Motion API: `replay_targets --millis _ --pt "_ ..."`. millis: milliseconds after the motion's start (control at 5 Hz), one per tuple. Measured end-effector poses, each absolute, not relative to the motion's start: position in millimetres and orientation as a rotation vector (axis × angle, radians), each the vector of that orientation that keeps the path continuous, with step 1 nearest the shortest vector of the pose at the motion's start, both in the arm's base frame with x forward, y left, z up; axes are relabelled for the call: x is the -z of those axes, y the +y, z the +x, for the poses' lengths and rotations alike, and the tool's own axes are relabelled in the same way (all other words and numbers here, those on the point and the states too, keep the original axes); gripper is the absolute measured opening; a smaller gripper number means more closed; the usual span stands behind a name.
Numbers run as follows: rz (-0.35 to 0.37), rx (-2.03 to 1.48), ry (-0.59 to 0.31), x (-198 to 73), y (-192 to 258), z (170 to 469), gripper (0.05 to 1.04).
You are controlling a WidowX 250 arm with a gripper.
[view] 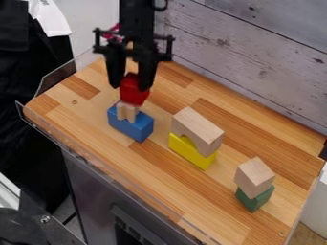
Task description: Move the red cube to the top of the white cube
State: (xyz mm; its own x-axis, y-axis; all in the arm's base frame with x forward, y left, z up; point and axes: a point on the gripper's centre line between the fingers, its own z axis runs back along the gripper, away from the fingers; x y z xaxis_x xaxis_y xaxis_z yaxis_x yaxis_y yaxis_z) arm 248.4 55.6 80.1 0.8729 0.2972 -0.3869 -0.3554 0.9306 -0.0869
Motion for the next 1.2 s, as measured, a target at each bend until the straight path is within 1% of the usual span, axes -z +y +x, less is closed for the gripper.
replay_targets --millis 400,1200 --pt "-0.172 -0.345 0.405 -77.9 54.0 239.5 0.531" --pt "-0.157 -0.358 0.382 -78.5 64.1 241.4 0.531"
